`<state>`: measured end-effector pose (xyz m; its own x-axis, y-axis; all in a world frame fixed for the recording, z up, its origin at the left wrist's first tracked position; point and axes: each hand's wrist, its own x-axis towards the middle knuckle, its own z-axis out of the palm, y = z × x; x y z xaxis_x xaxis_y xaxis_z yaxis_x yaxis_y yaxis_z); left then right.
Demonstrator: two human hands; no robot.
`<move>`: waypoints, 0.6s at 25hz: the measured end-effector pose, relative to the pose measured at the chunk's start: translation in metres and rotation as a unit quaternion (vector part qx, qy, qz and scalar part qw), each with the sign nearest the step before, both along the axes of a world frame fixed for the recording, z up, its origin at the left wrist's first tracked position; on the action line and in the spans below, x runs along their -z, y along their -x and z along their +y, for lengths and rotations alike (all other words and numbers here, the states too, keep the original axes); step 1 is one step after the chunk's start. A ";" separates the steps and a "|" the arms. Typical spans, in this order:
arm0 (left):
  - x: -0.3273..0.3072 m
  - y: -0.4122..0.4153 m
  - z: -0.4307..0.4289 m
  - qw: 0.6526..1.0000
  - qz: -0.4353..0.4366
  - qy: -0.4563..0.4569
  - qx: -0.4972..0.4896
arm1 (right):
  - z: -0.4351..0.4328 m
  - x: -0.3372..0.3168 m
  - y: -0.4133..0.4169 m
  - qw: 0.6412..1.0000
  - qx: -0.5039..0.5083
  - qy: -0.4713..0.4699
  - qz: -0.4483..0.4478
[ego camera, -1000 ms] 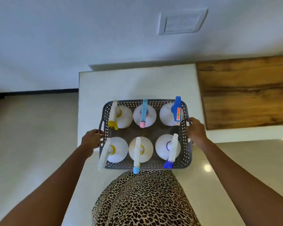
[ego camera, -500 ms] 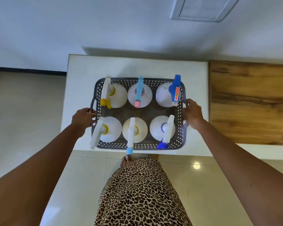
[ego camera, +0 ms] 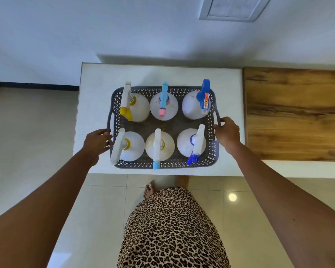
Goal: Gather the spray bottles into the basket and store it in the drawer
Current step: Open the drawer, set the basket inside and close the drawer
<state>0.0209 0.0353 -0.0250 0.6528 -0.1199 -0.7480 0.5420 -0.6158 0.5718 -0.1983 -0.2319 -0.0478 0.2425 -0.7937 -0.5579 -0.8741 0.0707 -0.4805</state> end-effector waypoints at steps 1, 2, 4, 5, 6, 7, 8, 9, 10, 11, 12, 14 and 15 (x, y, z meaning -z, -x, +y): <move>-0.002 0.007 0.006 1.000 0.000 0.005 -0.020 | 0.008 -0.001 0.007 1.000 0.013 0.013 -0.008; -0.002 0.015 0.013 0.999 0.002 0.007 -0.046 | 0.018 -0.002 0.014 0.999 0.031 0.027 -0.016; 0.001 0.033 0.028 0.995 0.015 0.010 -0.096 | 0.041 -0.003 0.028 0.995 0.079 0.055 -0.030; 0.004 0.045 0.038 0.994 0.019 0.008 -0.105 | 0.056 -0.002 0.037 0.991 0.113 0.063 -0.038; 0.008 0.057 0.048 0.995 0.021 0.001 -0.102 | 0.071 -0.002 0.046 0.984 0.155 0.062 -0.056; 0.011 0.071 0.058 0.995 0.025 -0.002 -0.099 | 0.087 -0.001 0.057 0.976 0.196 0.051 -0.082; 0.014 0.085 0.066 0.994 0.036 -0.001 -0.099 | 0.104 0.001 0.068 0.967 0.227 0.034 -0.109; 0.016 0.099 0.073 0.993 0.056 0.002 -0.104 | 0.119 0.002 0.079 0.961 0.242 0.014 -0.131; 0.020 0.113 0.080 0.991 0.080 0.003 -0.109 | 0.137 0.005 0.091 0.959 0.244 -0.012 -0.146; 0.025 0.126 0.086 0.989 0.105 0.007 -0.108 | 0.156 0.009 0.102 0.957 0.241 -0.043 -0.157; 0.031 0.138 0.092 0.986 0.128 0.014 -0.106 | 0.172 0.014 0.111 0.952 0.247 -0.078 -0.167; 0.048 0.163 0.098 0.980 0.160 0.040 -0.112 | 0.195 0.029 0.129 0.925 0.294 -0.154 -0.188; 0.059 0.174 0.101 0.976 0.174 0.049 -0.120 | 0.202 0.039 0.135 0.895 0.344 -0.204 -0.199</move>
